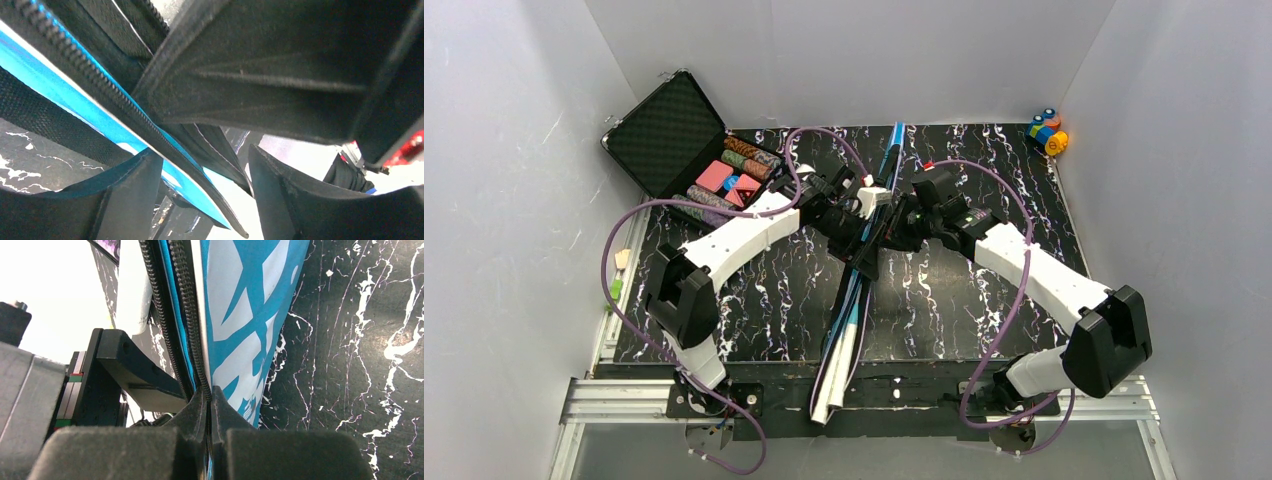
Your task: Pack up the badminton gear
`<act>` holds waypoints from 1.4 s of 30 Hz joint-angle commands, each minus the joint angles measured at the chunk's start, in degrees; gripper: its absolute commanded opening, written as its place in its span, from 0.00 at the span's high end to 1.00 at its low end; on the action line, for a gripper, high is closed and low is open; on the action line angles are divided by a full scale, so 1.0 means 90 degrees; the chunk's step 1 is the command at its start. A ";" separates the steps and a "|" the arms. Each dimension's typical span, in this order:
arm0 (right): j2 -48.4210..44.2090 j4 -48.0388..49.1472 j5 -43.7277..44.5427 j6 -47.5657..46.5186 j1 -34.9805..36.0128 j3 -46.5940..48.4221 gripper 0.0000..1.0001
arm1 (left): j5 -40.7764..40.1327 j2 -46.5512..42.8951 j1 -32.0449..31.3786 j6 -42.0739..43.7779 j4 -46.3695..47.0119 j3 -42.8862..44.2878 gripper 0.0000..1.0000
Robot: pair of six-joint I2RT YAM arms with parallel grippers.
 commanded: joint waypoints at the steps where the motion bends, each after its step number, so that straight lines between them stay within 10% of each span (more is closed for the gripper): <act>1: -0.0143 0.0155 -0.0034 0.0243 0.0251 0.0437 0.99 | -0.0394 -0.0382 -0.0120 -0.0172 0.0345 0.0172 0.39; 6: -0.0242 0.0082 0.0057 0.0325 0.0342 0.0392 0.99 | -0.0899 -0.0411 -0.0306 -0.0043 0.0463 0.0052 0.50; 12: -0.0561 -0.0180 0.0249 0.0219 0.0275 0.0229 0.90 | -0.1508 -0.0629 -0.0329 0.0250 0.0418 -0.0259 1.00; 19: -0.1208 -0.0718 0.0221 -0.0144 -0.0558 0.0157 0.58 | -0.1745 -0.1008 -0.0327 0.0304 0.0323 -0.0283 1.00; 26: -0.1495 -0.0832 -0.0366 -0.0573 -0.2078 0.0332 0.53 | -0.1721 -0.1041 -0.0328 0.0346 0.0243 -0.0181 1.00; 42: -0.0295 -0.1308 -0.0565 -0.1143 -0.2206 0.1624 0.50 | -0.2304 -0.0668 -0.0937 0.0125 0.0616 -0.0068 1.00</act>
